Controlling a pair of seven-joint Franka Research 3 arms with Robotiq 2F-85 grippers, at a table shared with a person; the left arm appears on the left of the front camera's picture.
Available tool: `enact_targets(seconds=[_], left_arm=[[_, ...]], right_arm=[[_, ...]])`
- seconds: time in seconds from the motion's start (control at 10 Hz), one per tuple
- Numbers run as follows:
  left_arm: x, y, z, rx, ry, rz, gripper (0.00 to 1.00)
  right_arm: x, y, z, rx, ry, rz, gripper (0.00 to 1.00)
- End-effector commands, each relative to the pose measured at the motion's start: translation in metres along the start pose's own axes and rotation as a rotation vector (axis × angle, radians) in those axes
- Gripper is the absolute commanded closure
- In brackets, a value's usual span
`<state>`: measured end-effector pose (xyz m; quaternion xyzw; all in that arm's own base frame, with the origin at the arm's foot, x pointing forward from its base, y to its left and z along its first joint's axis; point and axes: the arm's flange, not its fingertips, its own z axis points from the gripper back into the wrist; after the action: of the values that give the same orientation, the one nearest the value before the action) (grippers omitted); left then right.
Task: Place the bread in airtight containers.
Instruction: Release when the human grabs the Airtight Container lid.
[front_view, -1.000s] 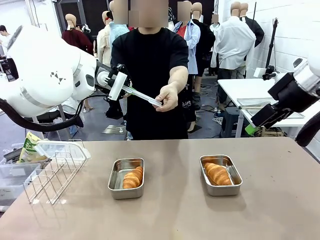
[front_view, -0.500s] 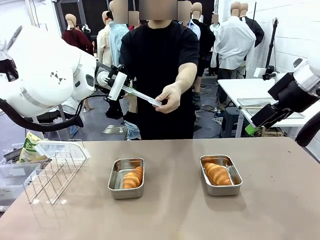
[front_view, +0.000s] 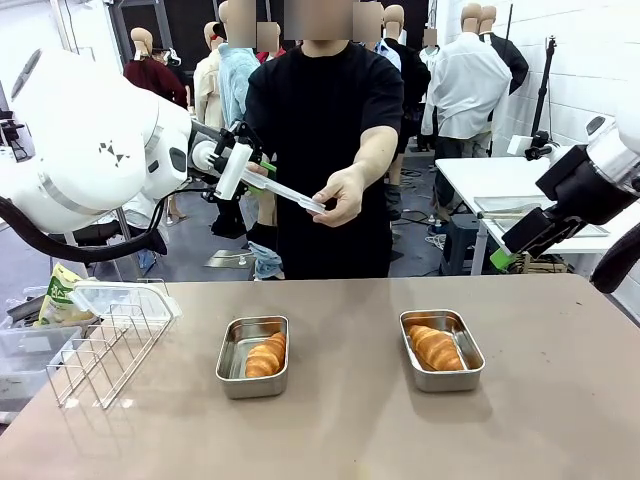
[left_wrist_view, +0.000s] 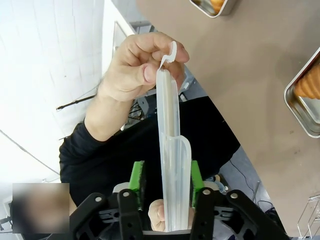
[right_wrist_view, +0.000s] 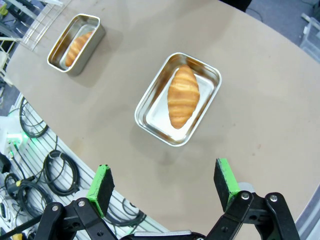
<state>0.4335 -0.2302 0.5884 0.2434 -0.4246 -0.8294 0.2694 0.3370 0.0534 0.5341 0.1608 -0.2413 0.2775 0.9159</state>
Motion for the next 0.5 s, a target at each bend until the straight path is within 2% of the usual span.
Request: enact_targets(seconds=[0.0,0.4], left_arm=[[-0.0043,0.001,-0.004,0.005,-0.025,-0.032,0.0],[-0.0031,0.0065,-0.0084,-0.001,-0.041,-0.041,0.0]], right_arm=[[-0.0001,-0.0002,-0.001,0.014,-0.003,-0.005,0.0],[-0.0001,-0.0002,-0.001,0.014,-0.003,-0.005,0.0]])
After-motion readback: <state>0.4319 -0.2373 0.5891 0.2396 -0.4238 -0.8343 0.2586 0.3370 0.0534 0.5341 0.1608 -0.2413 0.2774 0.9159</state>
